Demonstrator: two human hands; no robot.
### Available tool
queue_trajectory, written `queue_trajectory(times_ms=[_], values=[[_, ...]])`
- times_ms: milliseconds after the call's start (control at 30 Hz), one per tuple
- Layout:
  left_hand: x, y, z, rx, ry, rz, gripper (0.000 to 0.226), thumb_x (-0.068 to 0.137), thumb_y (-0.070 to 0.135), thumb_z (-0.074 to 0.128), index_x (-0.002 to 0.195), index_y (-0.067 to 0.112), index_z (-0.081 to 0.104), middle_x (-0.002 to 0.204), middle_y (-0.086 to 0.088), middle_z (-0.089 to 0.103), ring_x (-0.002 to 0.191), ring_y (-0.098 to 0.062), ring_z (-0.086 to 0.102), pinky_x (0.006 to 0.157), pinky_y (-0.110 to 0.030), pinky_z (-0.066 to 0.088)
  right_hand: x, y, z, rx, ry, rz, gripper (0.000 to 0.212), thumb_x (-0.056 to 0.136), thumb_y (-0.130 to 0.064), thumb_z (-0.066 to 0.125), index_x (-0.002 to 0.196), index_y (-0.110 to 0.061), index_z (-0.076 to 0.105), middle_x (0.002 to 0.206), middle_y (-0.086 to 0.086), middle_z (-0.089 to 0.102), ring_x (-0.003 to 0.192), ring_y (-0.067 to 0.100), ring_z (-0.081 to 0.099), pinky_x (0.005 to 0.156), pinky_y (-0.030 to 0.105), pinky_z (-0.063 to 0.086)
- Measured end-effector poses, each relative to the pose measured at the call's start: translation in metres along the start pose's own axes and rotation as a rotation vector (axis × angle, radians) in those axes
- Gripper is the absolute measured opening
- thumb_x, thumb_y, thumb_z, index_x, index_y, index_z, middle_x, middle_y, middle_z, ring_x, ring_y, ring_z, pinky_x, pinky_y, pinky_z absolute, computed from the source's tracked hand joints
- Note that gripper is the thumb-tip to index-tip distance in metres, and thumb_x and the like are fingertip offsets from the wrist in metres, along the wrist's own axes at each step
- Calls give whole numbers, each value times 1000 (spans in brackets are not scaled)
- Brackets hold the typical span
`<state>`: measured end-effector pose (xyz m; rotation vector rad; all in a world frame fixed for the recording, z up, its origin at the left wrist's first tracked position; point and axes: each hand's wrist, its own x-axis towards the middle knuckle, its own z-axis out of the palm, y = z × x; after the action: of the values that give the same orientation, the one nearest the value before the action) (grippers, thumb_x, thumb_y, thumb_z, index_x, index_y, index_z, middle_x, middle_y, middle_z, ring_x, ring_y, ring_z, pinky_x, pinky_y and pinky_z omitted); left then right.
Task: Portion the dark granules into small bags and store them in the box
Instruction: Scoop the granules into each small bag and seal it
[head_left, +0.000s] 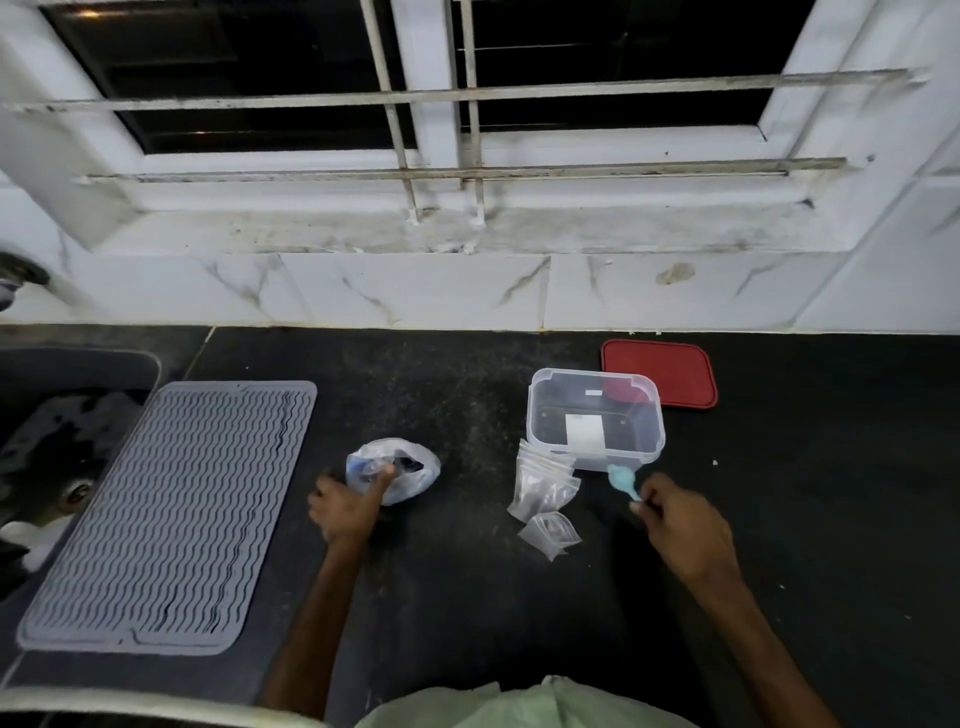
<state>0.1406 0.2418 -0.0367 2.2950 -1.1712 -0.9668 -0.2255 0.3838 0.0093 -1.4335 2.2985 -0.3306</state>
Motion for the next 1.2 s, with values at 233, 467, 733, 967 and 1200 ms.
queue_trajectory(times_ms=[233,467,733,967,1200], values=[[14,21,-2,-100,-108,84,42,88,30,68,123,8,60,121,-14,63,110,-27,59,94,-41,49,-21,-101,-43,245,-78,-349,6,91,-37,65,91,-32,63,80,-15,69,72,-2,64,65,21,50],[-14,29,-16,-91,-163,273,9,89,14,65,92,22,62,97,-3,67,91,-19,64,74,-29,52,2,-204,29,-42,-206,-628,22,95,-33,57,109,-18,66,100,6,70,89,23,65,73,33,47],[-32,27,-28,291,-78,374,33,100,35,45,118,16,65,117,-10,67,108,-30,63,86,-33,47,20,-218,69,-264,-185,-569,28,98,-30,50,120,-15,59,109,10,68,98,28,66,82,40,52],[-34,17,-22,103,-253,333,59,90,61,38,117,15,65,117,-7,67,107,-24,63,95,-41,51,18,-201,66,-110,-182,-451,27,96,-28,54,116,-13,64,106,10,70,96,27,67,81,38,53],[-34,14,-17,-72,-291,310,59,80,62,50,115,17,66,111,-1,68,103,-19,64,88,-37,53,13,-201,61,43,-180,-434,17,88,-29,61,98,-18,69,94,5,72,87,24,68,77,37,55]])
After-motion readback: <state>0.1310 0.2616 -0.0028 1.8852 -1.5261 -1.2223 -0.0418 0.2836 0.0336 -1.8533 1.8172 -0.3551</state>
